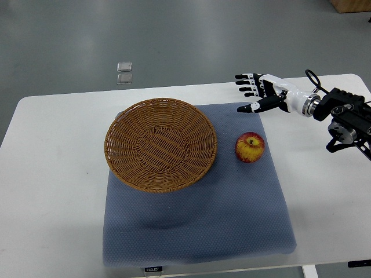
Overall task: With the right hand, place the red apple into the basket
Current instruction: 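Move the right hand down toward the red apple beside the basket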
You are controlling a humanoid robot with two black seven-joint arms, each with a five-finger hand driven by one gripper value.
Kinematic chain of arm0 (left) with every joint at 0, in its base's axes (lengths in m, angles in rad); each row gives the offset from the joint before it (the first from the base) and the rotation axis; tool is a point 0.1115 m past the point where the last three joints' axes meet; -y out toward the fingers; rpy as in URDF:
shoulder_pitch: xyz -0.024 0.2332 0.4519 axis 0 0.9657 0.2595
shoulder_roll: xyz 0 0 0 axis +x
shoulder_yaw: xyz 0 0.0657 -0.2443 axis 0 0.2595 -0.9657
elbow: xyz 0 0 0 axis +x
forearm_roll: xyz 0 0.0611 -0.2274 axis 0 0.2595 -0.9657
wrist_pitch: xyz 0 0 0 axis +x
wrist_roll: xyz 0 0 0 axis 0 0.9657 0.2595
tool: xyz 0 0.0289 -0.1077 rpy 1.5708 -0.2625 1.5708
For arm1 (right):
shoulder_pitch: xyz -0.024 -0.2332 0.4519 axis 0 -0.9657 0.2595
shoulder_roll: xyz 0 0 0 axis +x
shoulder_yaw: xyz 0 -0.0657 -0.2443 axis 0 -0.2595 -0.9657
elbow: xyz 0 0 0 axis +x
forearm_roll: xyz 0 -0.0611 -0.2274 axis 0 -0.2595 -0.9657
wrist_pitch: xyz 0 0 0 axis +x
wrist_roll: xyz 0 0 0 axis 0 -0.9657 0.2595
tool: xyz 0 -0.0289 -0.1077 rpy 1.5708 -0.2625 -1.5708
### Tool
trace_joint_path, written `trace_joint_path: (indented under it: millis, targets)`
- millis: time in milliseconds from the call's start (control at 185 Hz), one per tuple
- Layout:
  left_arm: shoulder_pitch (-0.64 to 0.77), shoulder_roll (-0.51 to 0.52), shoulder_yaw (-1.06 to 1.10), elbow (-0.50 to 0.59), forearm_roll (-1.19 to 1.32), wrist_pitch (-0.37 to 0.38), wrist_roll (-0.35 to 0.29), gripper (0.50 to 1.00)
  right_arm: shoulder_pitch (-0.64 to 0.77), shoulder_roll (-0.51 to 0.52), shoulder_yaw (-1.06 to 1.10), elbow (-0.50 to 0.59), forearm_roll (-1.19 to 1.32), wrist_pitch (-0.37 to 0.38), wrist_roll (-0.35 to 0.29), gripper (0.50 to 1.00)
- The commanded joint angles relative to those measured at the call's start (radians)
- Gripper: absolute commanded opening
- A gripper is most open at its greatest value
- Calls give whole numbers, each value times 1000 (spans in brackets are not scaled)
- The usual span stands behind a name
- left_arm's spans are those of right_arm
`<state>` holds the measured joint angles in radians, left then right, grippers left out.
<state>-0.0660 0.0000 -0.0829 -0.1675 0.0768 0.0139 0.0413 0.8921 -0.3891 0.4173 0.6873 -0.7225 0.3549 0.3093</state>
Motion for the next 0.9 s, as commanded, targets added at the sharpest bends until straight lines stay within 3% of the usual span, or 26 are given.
trace_joint_path:
  millis: [0, 308, 486, 892]
  targets:
    - [0, 0, 2, 0, 0, 0, 2, 1000, -1, -25, 0, 34, -106, 41, 19, 917]
    - [0, 0, 2, 2, 0, 0, 0, 1000, 1, -100, -20, 100, -305, 107, 79, 919]
    - [0, 0, 0, 3, 0, 0, 2, 1000, 4, -148, -74, 153, -365, 107, 106, 917]
    - [0, 0, -3, 6, 0, 0, 0, 1000, -4, -136, -81, 156, -495, 85, 116, 917]
